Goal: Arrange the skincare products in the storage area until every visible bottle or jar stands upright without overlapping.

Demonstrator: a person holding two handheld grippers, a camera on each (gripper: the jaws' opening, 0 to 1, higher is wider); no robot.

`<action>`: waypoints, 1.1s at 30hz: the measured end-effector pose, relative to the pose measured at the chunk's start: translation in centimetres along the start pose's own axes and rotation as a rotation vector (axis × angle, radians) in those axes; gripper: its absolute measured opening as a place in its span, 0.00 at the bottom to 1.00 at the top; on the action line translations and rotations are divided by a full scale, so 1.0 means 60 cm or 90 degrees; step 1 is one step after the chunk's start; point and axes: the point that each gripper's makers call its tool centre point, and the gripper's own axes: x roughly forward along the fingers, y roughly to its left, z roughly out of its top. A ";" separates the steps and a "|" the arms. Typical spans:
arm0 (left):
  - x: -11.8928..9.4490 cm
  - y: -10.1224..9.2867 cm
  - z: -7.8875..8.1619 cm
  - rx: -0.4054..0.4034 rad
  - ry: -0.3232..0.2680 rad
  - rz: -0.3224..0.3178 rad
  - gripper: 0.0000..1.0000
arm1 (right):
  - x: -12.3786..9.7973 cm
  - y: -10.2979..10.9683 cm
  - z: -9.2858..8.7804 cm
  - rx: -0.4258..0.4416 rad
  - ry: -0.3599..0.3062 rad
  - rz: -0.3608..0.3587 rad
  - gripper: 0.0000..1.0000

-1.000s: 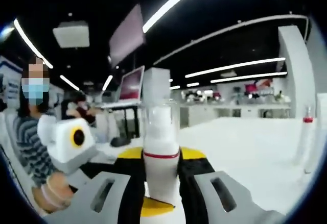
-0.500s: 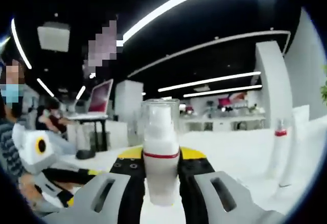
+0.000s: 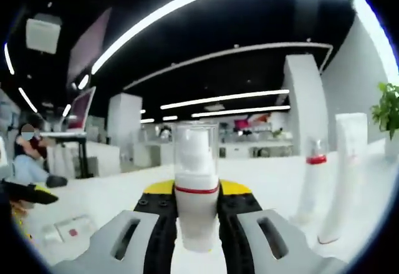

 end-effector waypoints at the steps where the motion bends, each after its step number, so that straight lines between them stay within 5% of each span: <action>1: -0.003 0.006 0.004 -0.009 -0.005 0.009 0.73 | 0.013 -0.033 -0.012 -0.023 0.006 -0.037 0.23; 9: -0.010 0.025 0.004 -0.014 0.000 0.045 0.93 | 0.047 -0.102 -0.045 -0.004 0.024 -0.119 0.23; 19: -0.014 0.036 -0.003 -0.023 0.008 0.055 1.00 | 0.098 -0.161 -0.114 0.030 0.107 -0.198 0.23; 33: -0.017 0.038 -0.007 -0.029 0.014 0.054 1.00 | 0.136 -0.230 -0.135 -0.010 0.121 -0.200 0.23</action>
